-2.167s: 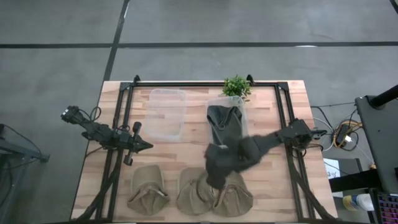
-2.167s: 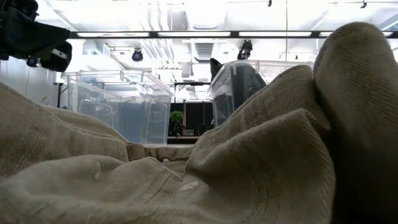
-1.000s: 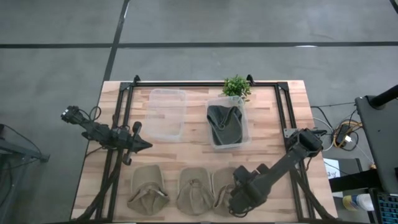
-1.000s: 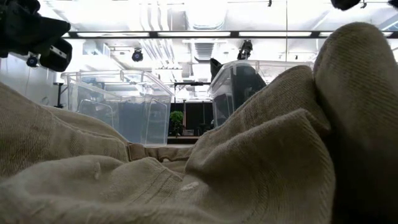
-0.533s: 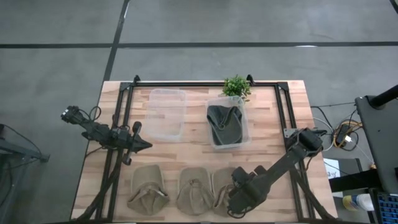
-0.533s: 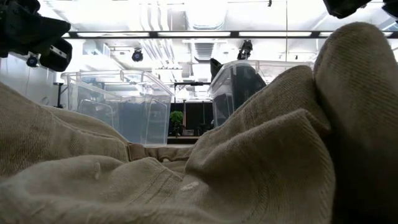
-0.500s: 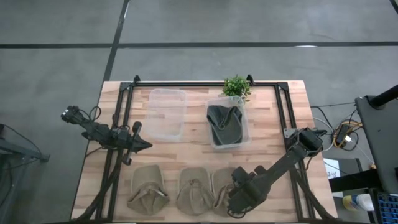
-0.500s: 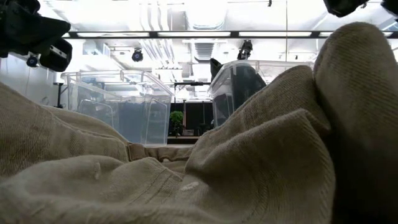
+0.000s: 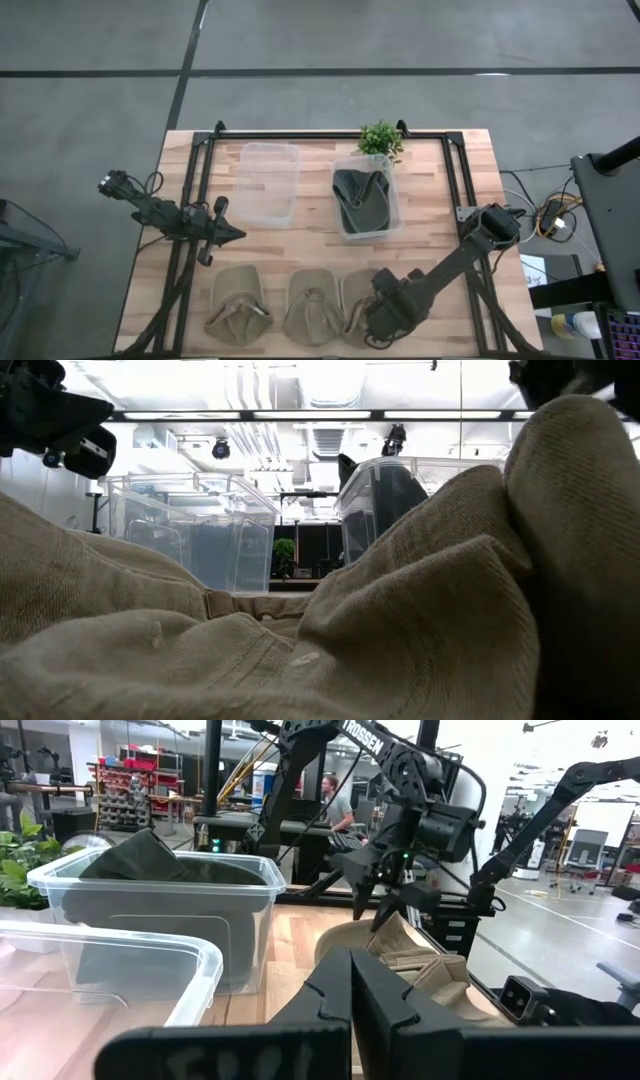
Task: Pick & Place hat
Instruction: Put the right brown cap into the left transparent bin
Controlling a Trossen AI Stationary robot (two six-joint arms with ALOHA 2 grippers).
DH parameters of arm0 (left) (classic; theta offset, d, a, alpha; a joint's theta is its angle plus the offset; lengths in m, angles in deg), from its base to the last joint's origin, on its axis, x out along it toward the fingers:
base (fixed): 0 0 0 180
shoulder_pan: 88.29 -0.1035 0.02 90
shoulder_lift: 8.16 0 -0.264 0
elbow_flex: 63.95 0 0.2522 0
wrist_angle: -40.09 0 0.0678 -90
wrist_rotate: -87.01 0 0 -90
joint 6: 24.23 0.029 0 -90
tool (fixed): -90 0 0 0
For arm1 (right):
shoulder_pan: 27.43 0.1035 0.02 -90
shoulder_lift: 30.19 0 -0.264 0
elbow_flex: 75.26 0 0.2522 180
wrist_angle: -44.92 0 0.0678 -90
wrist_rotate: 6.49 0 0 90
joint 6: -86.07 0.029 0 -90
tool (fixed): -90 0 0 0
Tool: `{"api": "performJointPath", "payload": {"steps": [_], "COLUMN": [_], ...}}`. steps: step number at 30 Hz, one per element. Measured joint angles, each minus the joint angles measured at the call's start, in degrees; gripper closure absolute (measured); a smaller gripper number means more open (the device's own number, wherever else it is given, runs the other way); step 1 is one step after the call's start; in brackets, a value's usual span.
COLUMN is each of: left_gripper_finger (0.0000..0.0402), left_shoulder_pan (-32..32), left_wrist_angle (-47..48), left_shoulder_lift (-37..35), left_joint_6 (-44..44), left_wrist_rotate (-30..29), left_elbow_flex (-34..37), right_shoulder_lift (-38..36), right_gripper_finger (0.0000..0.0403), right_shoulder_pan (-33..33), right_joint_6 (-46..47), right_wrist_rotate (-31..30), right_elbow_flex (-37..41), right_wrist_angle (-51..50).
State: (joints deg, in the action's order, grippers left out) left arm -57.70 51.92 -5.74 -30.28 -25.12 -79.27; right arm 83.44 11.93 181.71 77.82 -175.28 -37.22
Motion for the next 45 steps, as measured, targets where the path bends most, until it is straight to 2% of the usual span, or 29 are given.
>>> {"api": "performJointPath", "payload": {"steps": [7,10,14,16,23,31,37,45], "left_gripper_finger": [0.0402,0.0402,0.0402,0.0402,0.0402,0.0402,0.0402,0.0402], "left_shoulder_pan": [0.02,0.02,0.02,0.01,0.02,-0.01,0.02,0.01], "left_wrist_angle": [0.02,0.02,0.02,0.01,-0.09,-0.21,-0.23,-0.22], "left_shoulder_lift": [0.00,-0.02,0.00,0.00,0.00,0.00,0.00,-0.02], "left_joint_6": [0.00,0.00,0.00,0.00,0.08,0.09,0.04,-0.02], "left_wrist_rotate": [0.00,0.00,-0.02,-0.02,-0.04,-0.07,-0.27,-0.35], "left_elbow_flex": [0.00,0.00,0.00,0.00,0.02,0.02,0.04,0.04], "right_shoulder_lift": [-0.79,-0.76,-0.76,-0.79,-1.52,-6.11,-8.09,-9.62], "right_gripper_finger": [0.0244,0.0282,0.0364,0.0381,0.0391,0.0393,0.0394,0.0394], "right_shoulder_pan": [-0.04,-0.04,-0.13,-0.23,-0.37,-0.37,-0.37,-0.43], "right_joint_6": [0.24,-0.49,-0.04,-0.22,-1.52,-2.03,-5.09,-8.92], "right_wrist_rotate": [-0.28,-0.28,-0.51,-0.84,-2.47,-10.11,-13.06,-22.40], "right_elbow_flex": [2.40,2.49,2.49,2.49,0.87,-2.64,-5.79,-12.62], "right_wrist_angle": [0.28,1.33,1.70,1.60,-0.53,-3.50,-4.44,-8.25]}}
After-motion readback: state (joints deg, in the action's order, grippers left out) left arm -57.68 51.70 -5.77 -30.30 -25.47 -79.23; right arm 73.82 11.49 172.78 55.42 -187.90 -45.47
